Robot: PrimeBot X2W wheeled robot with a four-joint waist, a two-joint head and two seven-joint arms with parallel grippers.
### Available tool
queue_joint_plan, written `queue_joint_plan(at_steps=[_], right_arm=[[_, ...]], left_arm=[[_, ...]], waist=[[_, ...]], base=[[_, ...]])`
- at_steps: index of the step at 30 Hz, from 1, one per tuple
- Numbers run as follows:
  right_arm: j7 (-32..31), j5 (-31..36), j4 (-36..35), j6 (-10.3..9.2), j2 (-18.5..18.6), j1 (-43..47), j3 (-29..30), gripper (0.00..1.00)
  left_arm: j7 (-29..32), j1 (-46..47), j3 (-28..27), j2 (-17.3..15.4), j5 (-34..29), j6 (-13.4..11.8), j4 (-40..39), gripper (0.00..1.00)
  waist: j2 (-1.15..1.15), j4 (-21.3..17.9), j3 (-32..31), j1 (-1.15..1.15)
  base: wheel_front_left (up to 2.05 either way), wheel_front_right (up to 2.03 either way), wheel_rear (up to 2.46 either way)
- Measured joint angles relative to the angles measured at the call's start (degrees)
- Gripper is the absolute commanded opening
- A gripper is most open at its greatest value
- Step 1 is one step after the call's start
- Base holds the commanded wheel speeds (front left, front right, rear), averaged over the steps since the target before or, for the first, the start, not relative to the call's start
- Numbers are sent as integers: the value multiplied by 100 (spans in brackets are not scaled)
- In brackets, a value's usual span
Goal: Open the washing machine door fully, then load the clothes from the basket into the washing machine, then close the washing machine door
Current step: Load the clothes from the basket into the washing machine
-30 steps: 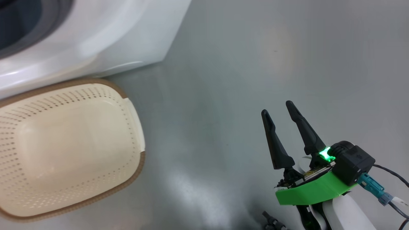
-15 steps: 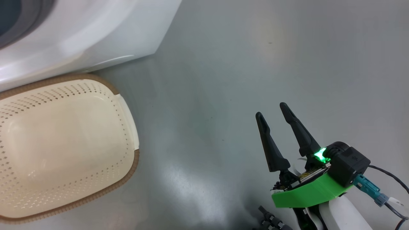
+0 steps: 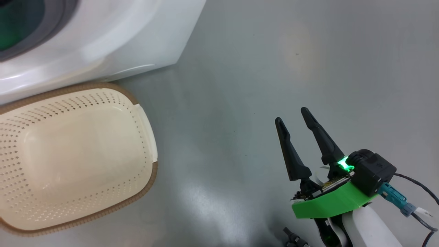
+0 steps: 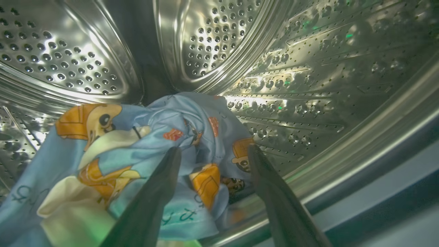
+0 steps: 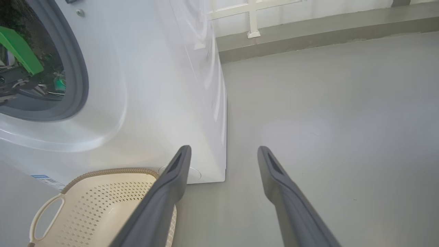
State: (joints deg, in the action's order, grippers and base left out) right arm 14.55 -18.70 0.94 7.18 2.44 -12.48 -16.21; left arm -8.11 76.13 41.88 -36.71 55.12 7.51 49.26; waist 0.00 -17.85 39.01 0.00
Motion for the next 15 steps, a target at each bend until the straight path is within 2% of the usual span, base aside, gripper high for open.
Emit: queue_joint_plan(at_steps=[7,15], right_arm=[[0,1,94,0,1,-13,125,100],[0,64,213,0,5,-148,353,100]], left_arm=[[-209,-73,243,109,223,0,-18,100],[-572,-571,464,171,349,0,-226,100]], waist=[[0,109,-158,0],[0,296,-468,0]], base=[[0,0,0],[0,0,0]])
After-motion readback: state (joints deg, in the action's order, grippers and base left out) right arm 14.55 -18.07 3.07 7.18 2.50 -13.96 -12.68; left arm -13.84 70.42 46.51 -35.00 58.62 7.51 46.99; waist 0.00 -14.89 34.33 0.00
